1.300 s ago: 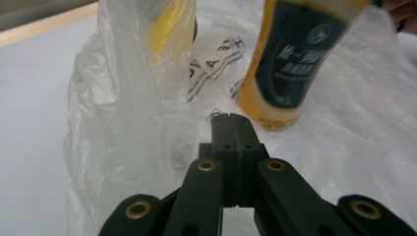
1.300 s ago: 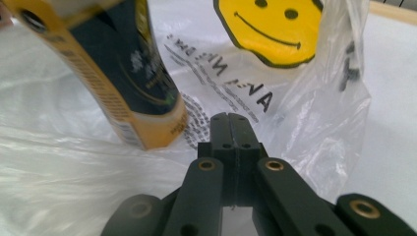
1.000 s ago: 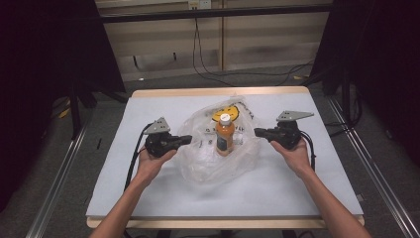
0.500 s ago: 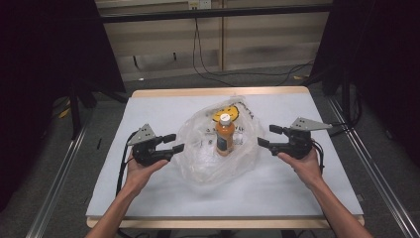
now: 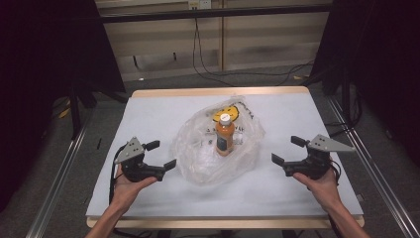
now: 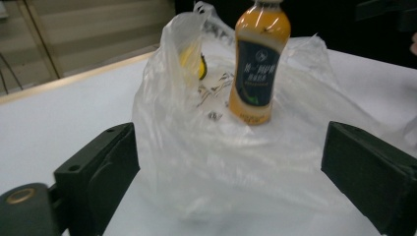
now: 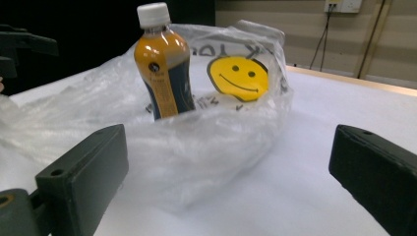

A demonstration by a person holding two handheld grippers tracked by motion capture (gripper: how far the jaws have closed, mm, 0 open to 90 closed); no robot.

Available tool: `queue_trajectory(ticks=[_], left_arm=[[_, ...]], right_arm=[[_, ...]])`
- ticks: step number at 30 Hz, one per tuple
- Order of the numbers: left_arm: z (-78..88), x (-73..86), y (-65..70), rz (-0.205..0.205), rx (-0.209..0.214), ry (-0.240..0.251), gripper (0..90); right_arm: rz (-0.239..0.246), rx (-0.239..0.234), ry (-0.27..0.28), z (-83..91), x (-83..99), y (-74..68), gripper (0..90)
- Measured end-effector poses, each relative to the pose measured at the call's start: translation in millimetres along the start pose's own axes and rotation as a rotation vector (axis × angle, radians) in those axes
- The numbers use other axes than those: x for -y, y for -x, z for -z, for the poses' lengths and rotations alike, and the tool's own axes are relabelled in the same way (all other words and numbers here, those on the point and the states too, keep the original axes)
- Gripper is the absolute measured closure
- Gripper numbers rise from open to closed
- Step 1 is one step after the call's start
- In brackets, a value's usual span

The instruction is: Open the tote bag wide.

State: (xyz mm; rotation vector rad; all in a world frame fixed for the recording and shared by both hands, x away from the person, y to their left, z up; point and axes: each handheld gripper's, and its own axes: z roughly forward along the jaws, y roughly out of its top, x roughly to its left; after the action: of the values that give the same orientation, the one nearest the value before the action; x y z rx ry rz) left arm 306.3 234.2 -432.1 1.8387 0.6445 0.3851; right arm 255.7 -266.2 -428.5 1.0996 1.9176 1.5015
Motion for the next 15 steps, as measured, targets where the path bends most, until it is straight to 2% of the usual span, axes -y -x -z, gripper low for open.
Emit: queue_trajectory(ticks=[1,2,3,5,6,7,8,10,11,12,13,15], left_arm=[[2.7,4.1,-0.8,0.011,0.001,0.006,4.7],[6.1,7.0,-0.8,0.005,-0.019,-0.003,4.7],[12.5,10.7,-0.3,-0.003,-0.019,-0.009,3.4],[15.0,12.2,0.9,0.002,-0.02,-0.007,3.4],[22.2,16.2,3.0,0.002,0.009,-0.008,3.4],[22.2,16.2,3.0,0.002,0.009,-0.008,3.2],[25.2,20.7,5.1,-0.006,0.007,0.003,2.8],[29.8,27.4,10.7,0.028,-0.002,0.003,2.9],[36.1,31.4,19.4,0.01,-0.048,-0.032,2.9],[39.1,34.3,23.2,0.013,-0.049,-0.031,2.9],[42.1,38.0,26.5,0.035,-0.05,-0.019,2.9],[46.6,41.7,29.4,0.034,-0.056,-0.025,2.9]], right_arm=[[-0.018,-0.001,0.013,8.6,4.8,-0.8,1.6],[-0.018,-0.001,0.013,8.6,4.8,-0.8,1.6],[-0.024,0.007,0.008,16.2,9.5,-1.1,1.5],[-0.034,0.005,0.01,19.7,12.2,-0.6,1.5],[-0.079,-0.006,-0.004,25.7,17.5,2.4,1.7],[-0.079,-0.006,-0.004,25.7,17.5,2.4,1.7],[-0.105,0.002,-0.007,31.9,22.6,4.6,1.9],[-0.094,0.014,-0.005,35.1,25.2,3.7,1.9],[-0.09,0.03,-0.008,41.3,31.3,1.3,1.9],[-0.088,0.035,-0.009,43.5,33.3,0.6,1.9],[-0.077,0.052,-0.014,46.4,35.6,-1.2,1.9],[-0.062,0.063,-0.013,48.9,37.3,-3.0,1.9]])
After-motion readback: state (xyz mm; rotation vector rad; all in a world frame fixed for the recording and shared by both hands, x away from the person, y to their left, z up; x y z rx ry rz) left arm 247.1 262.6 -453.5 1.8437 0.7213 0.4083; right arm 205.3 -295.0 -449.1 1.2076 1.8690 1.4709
